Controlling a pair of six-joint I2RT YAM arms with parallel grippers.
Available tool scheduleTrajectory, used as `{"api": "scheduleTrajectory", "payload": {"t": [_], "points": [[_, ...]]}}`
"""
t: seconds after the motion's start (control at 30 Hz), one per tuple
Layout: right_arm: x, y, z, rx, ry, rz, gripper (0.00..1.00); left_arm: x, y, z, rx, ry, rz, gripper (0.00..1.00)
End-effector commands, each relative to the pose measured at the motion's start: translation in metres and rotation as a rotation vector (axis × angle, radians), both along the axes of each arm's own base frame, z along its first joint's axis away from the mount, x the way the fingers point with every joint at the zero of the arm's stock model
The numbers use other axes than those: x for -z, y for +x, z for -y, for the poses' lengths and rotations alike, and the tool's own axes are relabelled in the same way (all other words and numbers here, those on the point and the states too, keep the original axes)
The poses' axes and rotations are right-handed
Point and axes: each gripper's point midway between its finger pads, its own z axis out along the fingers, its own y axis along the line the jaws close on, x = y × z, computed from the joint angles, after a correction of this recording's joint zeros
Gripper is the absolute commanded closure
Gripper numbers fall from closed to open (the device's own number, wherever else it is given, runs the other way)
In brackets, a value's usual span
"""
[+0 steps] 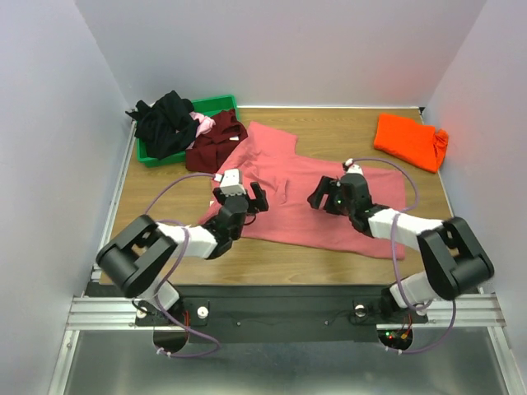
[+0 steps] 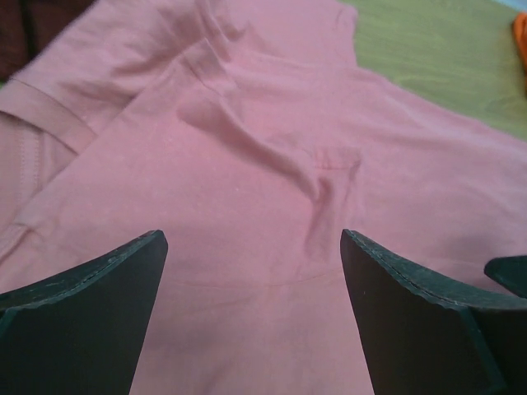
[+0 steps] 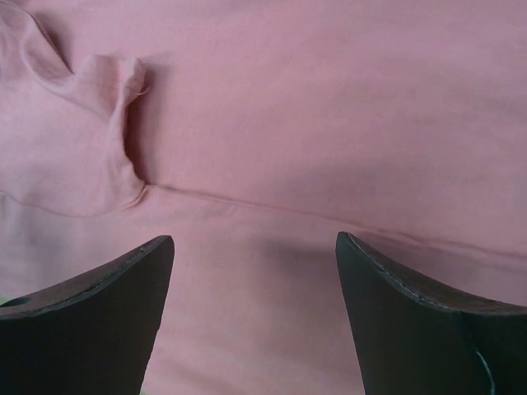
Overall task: Fold and stack the t-shirts
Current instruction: Fold the tshirt
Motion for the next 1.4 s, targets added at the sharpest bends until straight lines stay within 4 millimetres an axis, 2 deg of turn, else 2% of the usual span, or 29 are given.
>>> {"api": "scheduleTrajectory", "payload": {"t": [0.0,0.13,0.17,0.27,0.33,0.57,0.83,1.0,1.2,1.23,1.37], "points": [[-0.013,0.032,-0.022,-0.037,0.002,0.125,0.14,-0.012,0.019,0.024,0.067,0.009,0.072,0.01],[0.016,0.032,-0.032,-0.063,-0.049,0.076,0.14,0.018,0.022,0.025,0.082,0.03,0.036,0.01],[0.02,0.029,-0.033,-0.066,-0.052,0.067,0.15,0.034,0.02,0.021,0.078,0.052,0.006,0.02],[0.038,0.015,-0.035,-0.078,-0.073,0.027,0.14,0.059,0.014,0.005,0.056,0.072,-0.036,0.01],[0.049,0.006,-0.033,-0.077,-0.097,0.0,0.14,0.068,0.009,-0.002,0.045,0.079,-0.057,0.01],[0.073,-0.03,-0.022,-0.062,-0.122,-0.09,0.15,0.097,-0.03,-0.018,0.058,0.065,-0.149,0.01],[0.091,-0.067,-0.008,-0.054,-0.138,-0.175,0.14,0.124,-0.067,-0.019,0.07,0.05,-0.241,0.02],[0.094,-0.09,-0.002,-0.051,-0.118,-0.209,0.15,0.138,-0.091,-0.019,0.078,0.026,-0.3,0.02],[0.092,-0.101,-0.001,-0.045,-0.083,-0.224,0.14,0.143,-0.115,-0.014,0.092,0.018,-0.351,0.02],[0.091,-0.102,0.0,-0.042,-0.08,-0.226,0.14,0.145,-0.122,-0.009,0.103,0.006,-0.365,0.02],[0.086,-0.108,0.0,-0.03,-0.05,-0.228,0.14,0.158,-0.134,-0.014,0.068,0.034,-0.408,0.02]]}}
